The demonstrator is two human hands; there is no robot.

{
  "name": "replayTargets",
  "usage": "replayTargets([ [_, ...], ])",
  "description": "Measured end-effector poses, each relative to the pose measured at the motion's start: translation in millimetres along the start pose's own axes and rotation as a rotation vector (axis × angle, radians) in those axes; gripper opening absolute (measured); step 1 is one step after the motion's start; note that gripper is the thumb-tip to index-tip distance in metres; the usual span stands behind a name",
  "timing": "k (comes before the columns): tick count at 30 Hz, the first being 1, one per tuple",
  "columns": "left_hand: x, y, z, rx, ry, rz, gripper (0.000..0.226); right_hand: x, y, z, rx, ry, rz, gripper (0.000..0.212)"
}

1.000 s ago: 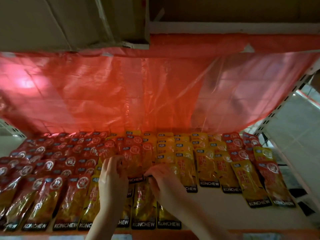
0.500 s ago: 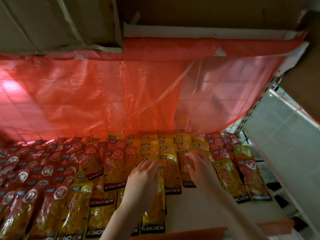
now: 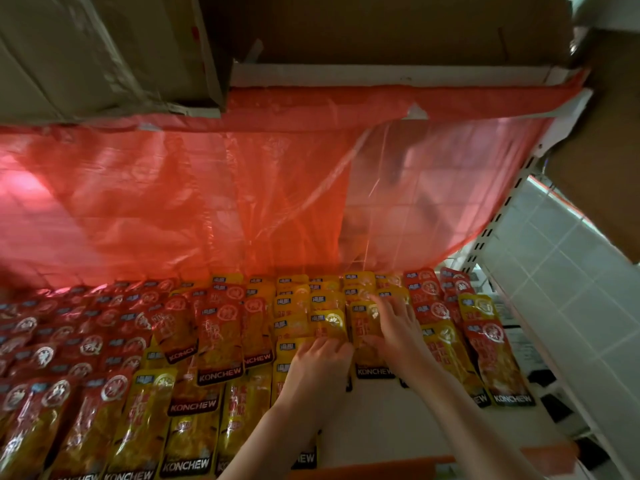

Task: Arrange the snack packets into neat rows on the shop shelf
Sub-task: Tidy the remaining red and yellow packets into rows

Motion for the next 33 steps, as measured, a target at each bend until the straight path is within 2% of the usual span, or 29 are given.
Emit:
replayTargets([
  [4,0.2,-7.0,0.5,0.027,0.006,-0.017,0.029,-7.4,0.8,0.8,0.111,0.056,0.109,0.069],
  [8,4.4,-7.1,-0.6,0.023,-0.008,-0.003,0.028,-10.7,14.1,5.1,0.233,0.057,0.197,0.034],
  [12,4.1,2.1,-6.2,-0.03,0.005,0.053,0.028,-13.4,35.8,7.6,0.318,0.069,0.265,0.02],
  [17,-5.8,17.3,-22.6,-0.07,0.065,0.164,0.034,-24.9,62.8,-7.1,0.397,0.157,0.363,0.018],
  [23,-12.7,24.2,-45.8,-0.085,0.159,0.215,0.029,-27.3,10.8,-33.4,0.419,0.179,0.17,0.015],
  [26,-16.4,25.0,-45.6,-0.095,0.151,0.226,0.026,-27.0,-5.0,-38.1,0.459,0.157,0.165,0.014],
  [28,-18.8,21.6,-41.7,-0.089,0.136,0.214,0.032,-26.3,-8.9,-37.5,0.458,0.126,0.194,0.018],
  [33,-21.5,2.3,-18.4,0.019,0.033,0.166,0.064,-30.1,-10.8,-35.7,0.442,0.079,0.237,0.017],
])
Point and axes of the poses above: each hand's wrist, its own x-axis towards the middle knuckle, its own y-axis out of the back of the hand, z = x × y, the point moved 9 cm from there along x, towards the middle knuckle, and after that the axes turned 5 degrees about -z, right-handed, at the moved point
